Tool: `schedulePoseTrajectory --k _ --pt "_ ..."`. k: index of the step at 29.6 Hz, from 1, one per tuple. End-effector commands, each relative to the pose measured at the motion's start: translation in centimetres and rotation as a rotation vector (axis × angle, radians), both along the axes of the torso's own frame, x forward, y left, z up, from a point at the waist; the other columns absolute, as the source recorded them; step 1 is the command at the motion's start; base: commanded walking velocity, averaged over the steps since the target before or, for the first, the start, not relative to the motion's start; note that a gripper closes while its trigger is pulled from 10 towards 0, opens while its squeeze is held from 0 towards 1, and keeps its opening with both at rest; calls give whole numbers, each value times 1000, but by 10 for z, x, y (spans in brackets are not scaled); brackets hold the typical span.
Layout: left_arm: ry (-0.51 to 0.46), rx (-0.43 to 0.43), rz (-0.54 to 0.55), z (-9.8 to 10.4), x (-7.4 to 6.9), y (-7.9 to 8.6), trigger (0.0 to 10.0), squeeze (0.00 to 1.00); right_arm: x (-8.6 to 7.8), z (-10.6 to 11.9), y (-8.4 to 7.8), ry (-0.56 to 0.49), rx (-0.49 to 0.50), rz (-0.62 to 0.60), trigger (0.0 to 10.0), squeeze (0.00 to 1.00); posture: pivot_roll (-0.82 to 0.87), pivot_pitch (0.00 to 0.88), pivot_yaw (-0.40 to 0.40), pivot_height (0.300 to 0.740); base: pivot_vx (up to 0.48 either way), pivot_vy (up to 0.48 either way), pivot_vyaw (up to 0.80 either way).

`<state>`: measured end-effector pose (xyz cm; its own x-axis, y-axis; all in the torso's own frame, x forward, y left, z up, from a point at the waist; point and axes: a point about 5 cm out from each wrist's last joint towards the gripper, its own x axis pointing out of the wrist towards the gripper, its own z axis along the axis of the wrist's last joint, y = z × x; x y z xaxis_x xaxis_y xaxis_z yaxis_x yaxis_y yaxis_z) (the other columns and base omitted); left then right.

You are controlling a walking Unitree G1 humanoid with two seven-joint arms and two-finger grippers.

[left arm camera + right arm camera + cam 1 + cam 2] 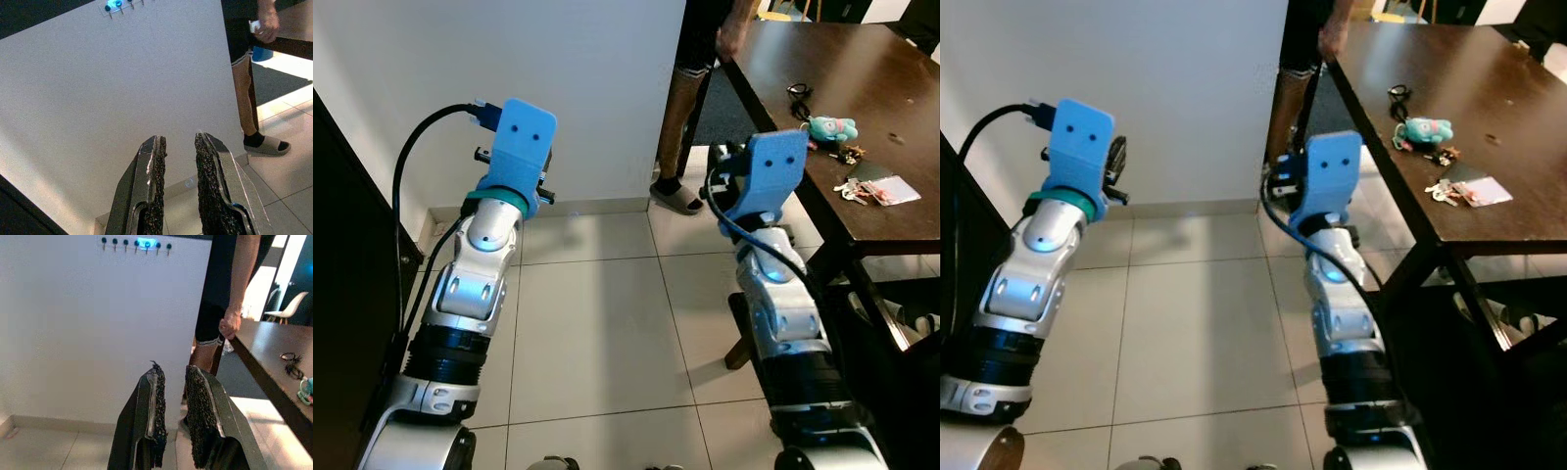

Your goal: Hang keys on a hook

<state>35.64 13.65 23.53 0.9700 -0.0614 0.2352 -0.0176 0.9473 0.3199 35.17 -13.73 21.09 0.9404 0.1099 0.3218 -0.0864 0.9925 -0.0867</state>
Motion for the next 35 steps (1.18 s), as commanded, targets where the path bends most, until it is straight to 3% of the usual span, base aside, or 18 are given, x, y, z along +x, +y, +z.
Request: schedulePoseTrajectory --k 1,15,35 --pt "3 -5 -7 -2 -2 -1 10000 0 -2 0 2 -10 3 8 10000 0 73 0 72 740 0 0 0" --pt "13 11 -5 -7 -1 1 10000 0 0 -5 3 9 -5 6 10000 0 75 0 71 740 0 0 0" --pt "5 19 3 -7 0 3 10000 0 -1 -6 9 9 -20 39 10000 0 69 0 66 740 461 0 0"
